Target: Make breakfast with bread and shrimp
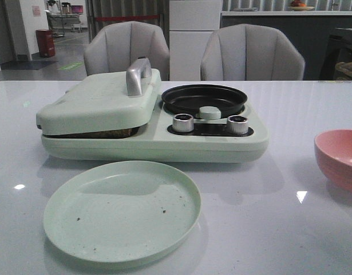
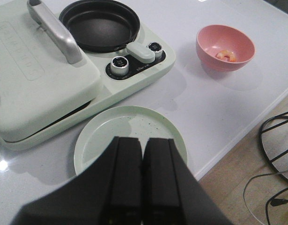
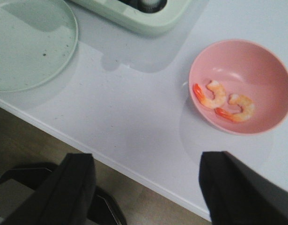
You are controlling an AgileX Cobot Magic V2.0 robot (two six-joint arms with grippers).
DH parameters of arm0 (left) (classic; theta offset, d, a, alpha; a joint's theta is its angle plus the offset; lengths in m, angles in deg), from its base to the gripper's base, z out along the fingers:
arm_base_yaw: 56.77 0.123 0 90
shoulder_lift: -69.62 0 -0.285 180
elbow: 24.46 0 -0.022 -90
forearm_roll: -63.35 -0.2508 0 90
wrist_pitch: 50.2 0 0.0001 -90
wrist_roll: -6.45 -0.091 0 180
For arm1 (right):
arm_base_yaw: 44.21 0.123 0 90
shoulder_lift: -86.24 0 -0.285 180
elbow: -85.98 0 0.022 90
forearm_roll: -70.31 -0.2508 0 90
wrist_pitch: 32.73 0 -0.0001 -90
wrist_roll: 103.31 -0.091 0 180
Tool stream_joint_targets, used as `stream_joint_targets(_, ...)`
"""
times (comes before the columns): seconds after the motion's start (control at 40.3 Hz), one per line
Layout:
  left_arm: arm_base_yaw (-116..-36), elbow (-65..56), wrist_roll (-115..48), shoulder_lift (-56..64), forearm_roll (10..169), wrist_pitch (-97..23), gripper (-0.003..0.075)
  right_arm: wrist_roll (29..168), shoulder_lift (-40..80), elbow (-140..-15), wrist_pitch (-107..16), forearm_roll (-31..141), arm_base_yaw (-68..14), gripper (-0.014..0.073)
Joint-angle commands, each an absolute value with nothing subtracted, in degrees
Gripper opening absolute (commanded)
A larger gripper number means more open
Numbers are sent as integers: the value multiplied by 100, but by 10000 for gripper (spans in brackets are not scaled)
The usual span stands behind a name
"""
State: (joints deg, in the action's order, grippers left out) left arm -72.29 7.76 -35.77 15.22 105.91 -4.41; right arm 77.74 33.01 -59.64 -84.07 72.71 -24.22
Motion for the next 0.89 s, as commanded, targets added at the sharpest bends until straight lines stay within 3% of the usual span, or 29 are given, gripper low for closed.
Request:
stream_joint_targets(0.0, -7265, 627, -3576, 1555, 10825, -726, 99, 7710, 2746, -6392, -8337, 7466, -2807, 570)
stream_joint_targets(0.422, -7265, 627, -3576, 1555, 10825, -726, 99, 7877, 400, -7709, -8534, 7484, -4990, 569)
stream_joint_targets(0.869, -7265, 627, -3576, 1555, 10825, -726, 99, 7985, -1455, -8342, -7815, 7558, -5151, 569)
